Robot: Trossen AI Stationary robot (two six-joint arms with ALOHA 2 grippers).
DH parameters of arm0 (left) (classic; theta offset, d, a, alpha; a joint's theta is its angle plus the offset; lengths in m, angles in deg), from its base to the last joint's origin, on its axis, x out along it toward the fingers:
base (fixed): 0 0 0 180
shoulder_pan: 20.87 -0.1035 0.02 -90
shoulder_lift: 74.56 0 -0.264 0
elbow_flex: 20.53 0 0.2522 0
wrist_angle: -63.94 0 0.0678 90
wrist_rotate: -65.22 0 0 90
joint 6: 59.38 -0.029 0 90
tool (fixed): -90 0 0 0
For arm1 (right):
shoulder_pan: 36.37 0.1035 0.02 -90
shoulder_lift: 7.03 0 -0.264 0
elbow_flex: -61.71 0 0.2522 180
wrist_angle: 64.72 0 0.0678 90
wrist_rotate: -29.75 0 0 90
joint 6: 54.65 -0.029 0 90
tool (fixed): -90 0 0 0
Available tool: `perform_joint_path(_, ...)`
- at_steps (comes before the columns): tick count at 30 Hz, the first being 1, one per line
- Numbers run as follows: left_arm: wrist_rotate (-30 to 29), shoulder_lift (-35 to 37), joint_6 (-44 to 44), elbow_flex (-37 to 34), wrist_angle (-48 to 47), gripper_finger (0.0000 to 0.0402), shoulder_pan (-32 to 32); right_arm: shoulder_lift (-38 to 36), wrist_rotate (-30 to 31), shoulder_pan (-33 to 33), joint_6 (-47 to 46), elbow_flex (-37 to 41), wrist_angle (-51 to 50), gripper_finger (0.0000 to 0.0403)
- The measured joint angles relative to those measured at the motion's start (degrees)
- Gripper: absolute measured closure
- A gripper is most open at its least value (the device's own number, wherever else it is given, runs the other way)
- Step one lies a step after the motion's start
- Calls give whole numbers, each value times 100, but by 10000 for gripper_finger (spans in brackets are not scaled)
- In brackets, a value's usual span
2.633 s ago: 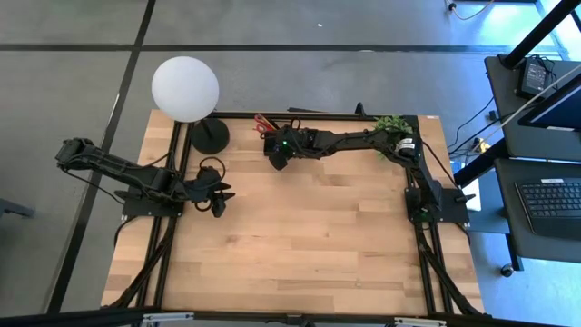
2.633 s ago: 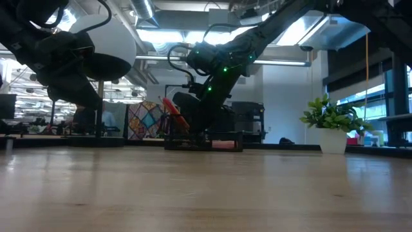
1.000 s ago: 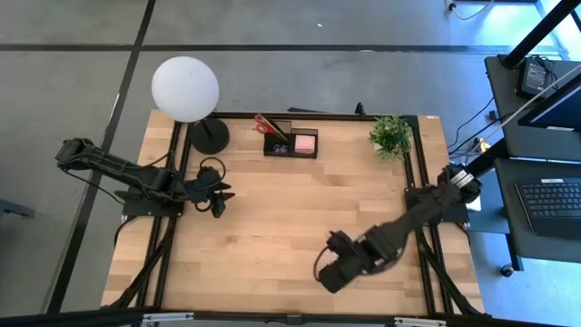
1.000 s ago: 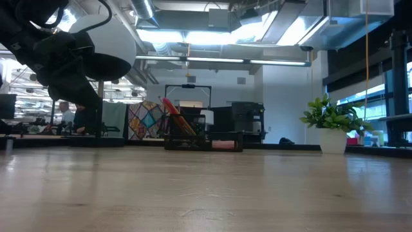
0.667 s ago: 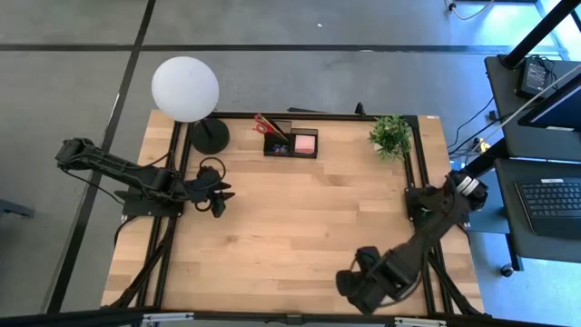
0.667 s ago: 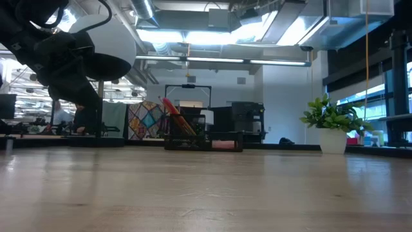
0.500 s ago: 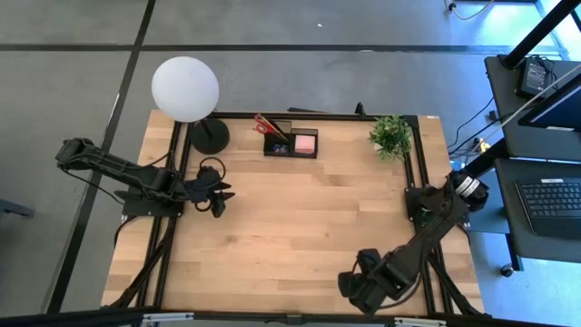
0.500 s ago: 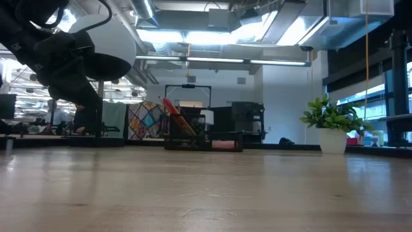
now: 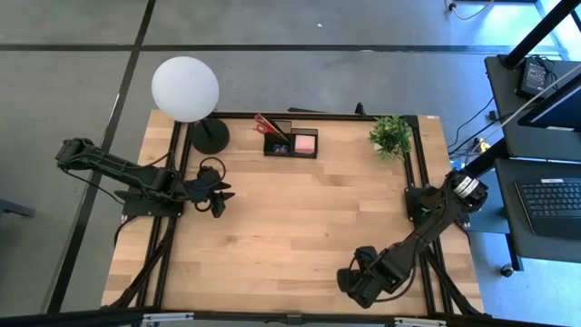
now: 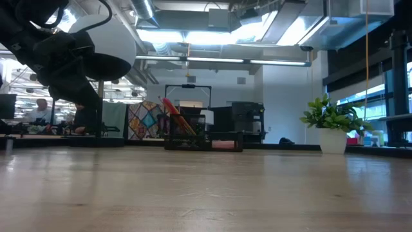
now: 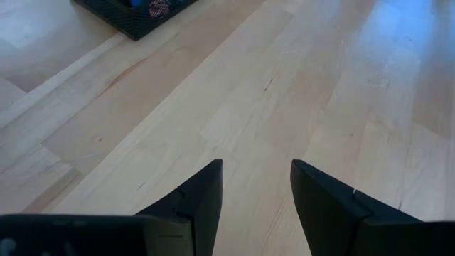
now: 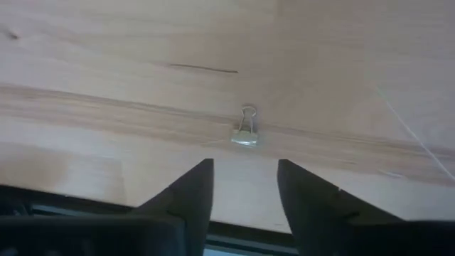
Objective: Pick and place office supplies into organizer
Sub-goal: Put the yellow binder clip into the black desk organizer
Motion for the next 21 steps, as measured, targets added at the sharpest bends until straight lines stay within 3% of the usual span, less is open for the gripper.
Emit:
perform_joint_path(6,-2,-2,2,0,7,242,0,0,4,-4,503,0,288,204)
perform_joint_path(12,-2,0,2,0,9,242,0,0,1,-4,1497,0,1048,196)
perform_joint_path(17,-2,-1,-89,0,11,242,0,0,96,-4,1523,0,1350,200)
perform_joint_path(21,-2,-2,-108,0,13,242,0,0,-41,-4,636,0,1050,200)
